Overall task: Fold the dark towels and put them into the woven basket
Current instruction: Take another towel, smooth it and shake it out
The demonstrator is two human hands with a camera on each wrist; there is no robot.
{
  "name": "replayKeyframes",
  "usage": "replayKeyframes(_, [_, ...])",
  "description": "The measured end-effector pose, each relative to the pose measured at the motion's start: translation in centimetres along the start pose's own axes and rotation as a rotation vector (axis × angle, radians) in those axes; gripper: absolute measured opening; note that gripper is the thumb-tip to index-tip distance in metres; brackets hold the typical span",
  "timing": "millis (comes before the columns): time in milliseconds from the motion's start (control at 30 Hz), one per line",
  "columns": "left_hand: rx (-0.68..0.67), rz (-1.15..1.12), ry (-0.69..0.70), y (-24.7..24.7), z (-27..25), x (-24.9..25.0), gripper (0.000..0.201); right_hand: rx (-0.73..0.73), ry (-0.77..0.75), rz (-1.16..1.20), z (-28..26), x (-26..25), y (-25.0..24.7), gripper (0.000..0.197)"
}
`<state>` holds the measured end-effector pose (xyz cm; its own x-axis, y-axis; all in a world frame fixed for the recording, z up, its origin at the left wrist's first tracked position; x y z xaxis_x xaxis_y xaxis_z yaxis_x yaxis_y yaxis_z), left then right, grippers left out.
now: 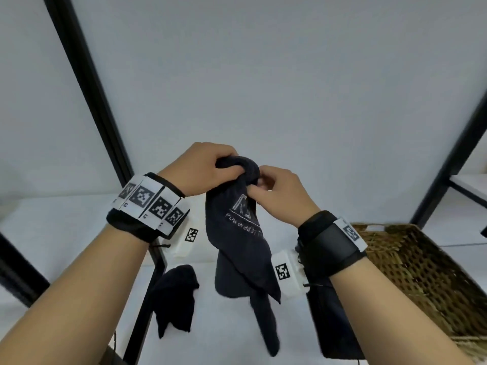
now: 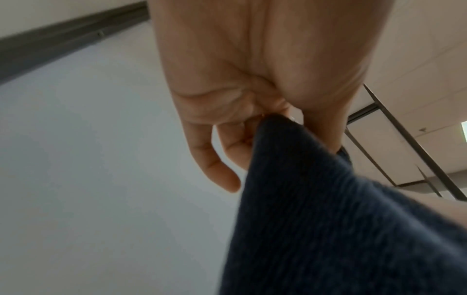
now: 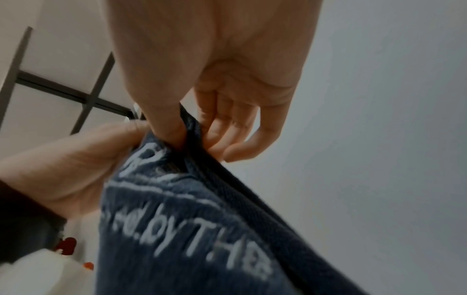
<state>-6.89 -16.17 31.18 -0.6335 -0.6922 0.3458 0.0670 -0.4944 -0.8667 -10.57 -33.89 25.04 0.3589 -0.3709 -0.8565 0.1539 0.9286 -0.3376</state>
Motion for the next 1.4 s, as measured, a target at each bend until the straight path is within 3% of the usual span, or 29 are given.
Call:
replayKeyframes(133, [0.098,-0.056,-0.146,0.6,-4.8,-1.1,0.006,0.022,0.043,0.042,-3.1,-2.2,-0.4,0.005])
replayKeyframes(200, [0.147,-0.082,-0.254,2.6,-8.2,-2.7,0.011,0.069,0.056,0.036,-4.6,-2.9,-0.5,0.008])
replayKeyframes(267, [0.114,-0.115,-0.392,6.1,-12.2,-4.3,0.012,0.137,0.086,0.040,-6.1,-3.0,-0.7,0.013])
replayKeyframes(300, [0.037,-0.137,-0.470,8.3,-14.3,-5.0,0.015,0.169,0.105,0.040,-6.8,-3.0,-0.8,0.016])
replayKeyframes(367, [-0.243,-0.217,-0.595,13.3,-18.3,-5.5,0.029,0.218,0.150,0.044,-8.3,-2.5,-0.9,0.024])
replayKeyframes(433, [-0.529,-0.313,-0.611,17.9,-21.8,-4.5,0.038,0.254,0.192,0.045,-9.7,-1.8,-1.0,0.028])
replayKeyframes(467, [-0.592,-0.377,-0.583,19.8,-23.1,-3.8,0.034,0.265,0.206,0.029,-10.4,-1.4,-1.0,0.029])
replayKeyframes(533, [-0.556,-0.588,-0.522,22.0,-24.9,-2.1,0.017,0.273,0.232,-0.007,-11.8,-0.5,-0.9,0.031])
replayKeyframes(667, [-0.353,-1.003,-0.468,22.5,-25.8,-1.0,0.045,0.237,0.309,0.000,-14.2,2.0,-0.5,0.026])
replayKeyframes(767, [-0.280,-1.335,-0.478,21.8,-25.5,-0.9,0.047,0.220,0.388,0.034,-15.5,4.1,-0.3,0.024])
replayKeyframes(833, [-0.196,-1.438,-0.583,21.7,-24.8,-0.9,0.042,0.204,0.434,0.042,-16.3,5.6,0.0,0.025])
replayKeyframes(933, [-0.001,-1.293,-0.806,22.2,-23.6,-1.4,0.024,0.178,0.489,0.074,-17.6,8.0,0.5,0.025])
replayKeyframes(1133, [0.200,-1.207,-0.973,23.1,-22.0,-4.7,0.007,0.192,0.749,0.198,-19.9,14.3,0.9,0.022])
replayKeyframes(1267, [0.126,-0.895,-0.891,24.4,-20.5,-7.0,0.006,0.154,0.863,0.209,-20.7,18.8,1.4,0.012])
replayKeyframes(1400, [-0.048,-0.604,-0.645,25.9,-17.5,-8.3,0.017,-0.007,0.907,0.264,-20.9,22.4,2.6,0.032])
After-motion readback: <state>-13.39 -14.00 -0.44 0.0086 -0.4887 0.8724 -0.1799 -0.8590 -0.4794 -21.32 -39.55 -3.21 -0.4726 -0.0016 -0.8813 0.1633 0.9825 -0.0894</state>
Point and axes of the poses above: each hand's wrist, its own z-axis towards the middle knuckle, its own y-axis out of the palm, x = y × z, the point moved 1 cm from there along z, towards the middle knuckle, and after that the axes turned 8 degrees about z, right-handed, at the moved point
